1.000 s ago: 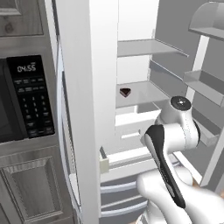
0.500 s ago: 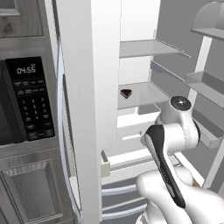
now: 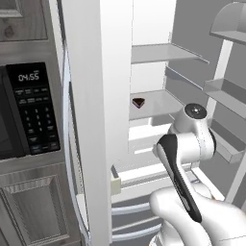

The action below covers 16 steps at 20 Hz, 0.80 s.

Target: Take the donut and cake from the fridge and place them on the empty tray on the dining counter.

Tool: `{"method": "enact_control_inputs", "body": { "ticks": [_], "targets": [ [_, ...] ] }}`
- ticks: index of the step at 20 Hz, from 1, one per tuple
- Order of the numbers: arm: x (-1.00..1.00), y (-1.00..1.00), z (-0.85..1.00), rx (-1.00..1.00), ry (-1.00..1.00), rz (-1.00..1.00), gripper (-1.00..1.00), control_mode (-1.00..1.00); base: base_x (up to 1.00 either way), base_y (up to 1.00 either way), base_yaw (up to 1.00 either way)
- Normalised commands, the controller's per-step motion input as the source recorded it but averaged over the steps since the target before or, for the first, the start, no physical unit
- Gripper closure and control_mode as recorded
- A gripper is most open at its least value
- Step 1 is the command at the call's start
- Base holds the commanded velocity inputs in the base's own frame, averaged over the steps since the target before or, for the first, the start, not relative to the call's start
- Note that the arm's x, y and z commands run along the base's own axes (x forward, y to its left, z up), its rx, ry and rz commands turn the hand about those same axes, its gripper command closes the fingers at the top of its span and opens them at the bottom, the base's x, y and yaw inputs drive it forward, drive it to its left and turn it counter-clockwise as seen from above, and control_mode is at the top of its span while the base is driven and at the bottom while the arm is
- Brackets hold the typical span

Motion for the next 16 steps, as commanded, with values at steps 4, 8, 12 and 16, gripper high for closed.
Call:
{"method": "enact_control_inputs", "body": {
  "ticks": [4,8,12,16],
  "targets": [
    [0.01,-0.05,0.34,0.03,-0.05,-0.04,-1.0,-1.0,0.0,0.0,0.0],
    [0.02,-0.06,0.16,0.03,-0.01,-0.1,-1.0,-1.0,0.0,0.0,0.0],
    [0.18,-0.12,0.04,0.07,0.0,-0.13,-1.0,-1.0,0.0,0.0,0.0],
    [0.29,-0.03,0.11,0.06,-0.04,-0.1,-1.0,-1.0,0.0,0.0,0.0]
  ]
}}
